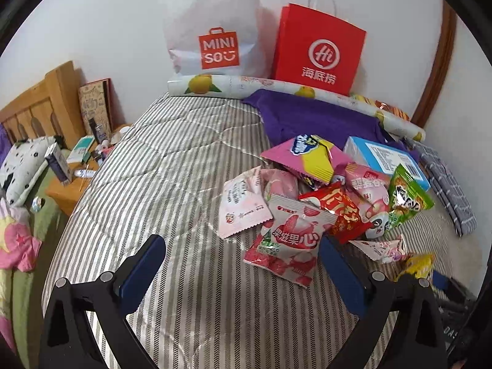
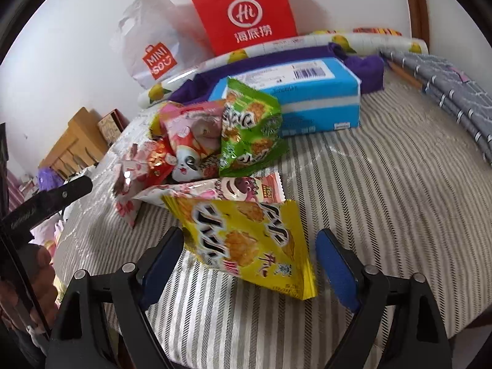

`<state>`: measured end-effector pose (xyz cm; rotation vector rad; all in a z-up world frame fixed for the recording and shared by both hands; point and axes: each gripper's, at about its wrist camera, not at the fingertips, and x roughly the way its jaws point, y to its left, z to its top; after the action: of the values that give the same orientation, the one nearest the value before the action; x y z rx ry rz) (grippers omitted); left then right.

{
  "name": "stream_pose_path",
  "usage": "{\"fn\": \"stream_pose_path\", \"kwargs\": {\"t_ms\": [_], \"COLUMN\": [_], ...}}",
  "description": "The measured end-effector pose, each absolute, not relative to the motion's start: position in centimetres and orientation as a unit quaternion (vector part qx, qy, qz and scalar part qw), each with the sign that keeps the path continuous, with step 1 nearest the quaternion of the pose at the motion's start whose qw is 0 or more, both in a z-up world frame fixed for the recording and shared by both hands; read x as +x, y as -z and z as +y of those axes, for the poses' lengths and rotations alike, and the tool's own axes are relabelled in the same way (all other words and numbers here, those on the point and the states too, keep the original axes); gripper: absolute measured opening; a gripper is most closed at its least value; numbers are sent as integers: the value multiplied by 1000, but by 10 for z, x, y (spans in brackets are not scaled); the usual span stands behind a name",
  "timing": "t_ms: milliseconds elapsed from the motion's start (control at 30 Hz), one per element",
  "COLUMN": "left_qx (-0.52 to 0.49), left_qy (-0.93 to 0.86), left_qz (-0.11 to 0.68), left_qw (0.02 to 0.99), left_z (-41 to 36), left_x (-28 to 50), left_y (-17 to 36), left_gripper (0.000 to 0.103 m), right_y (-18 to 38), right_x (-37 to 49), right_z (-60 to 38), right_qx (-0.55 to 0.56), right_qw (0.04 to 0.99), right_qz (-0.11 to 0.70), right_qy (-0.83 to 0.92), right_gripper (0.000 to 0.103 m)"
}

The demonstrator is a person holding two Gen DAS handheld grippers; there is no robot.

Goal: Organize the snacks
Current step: 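Grasp the yellow chip bag with the right gripper while the left gripper grasps the pink candy bag, then carry the yellow chip bag and pink candy bag over the purple towel with both grippers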

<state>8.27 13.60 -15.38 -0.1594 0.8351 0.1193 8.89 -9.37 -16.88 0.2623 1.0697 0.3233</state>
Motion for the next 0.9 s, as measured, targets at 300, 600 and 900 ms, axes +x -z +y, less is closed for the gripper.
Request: {"fn": "stream_pose_path", "kwargs": {"t_ms": [300,600,900], "left_qx": [-57,-44,-16], "left_qy": [-24,-18,-26], "left_qz": [429,454,455], "left_qw": [901,890,890], "left_z": [117,107,101], "left_x": [99,118,127], "left_y": [174,199,193], "left_gripper": [100,100,63], "right_y": [163,143,146], "right_x": [85,82,88], "right_z": [-94,-124,-155], "right_qx": [87,83,115], "right_qw": [858,880,880], "right_qz": [482,448,446], "right_qy": [-158,-135,-115], "right_gripper": [64,64,64]}}
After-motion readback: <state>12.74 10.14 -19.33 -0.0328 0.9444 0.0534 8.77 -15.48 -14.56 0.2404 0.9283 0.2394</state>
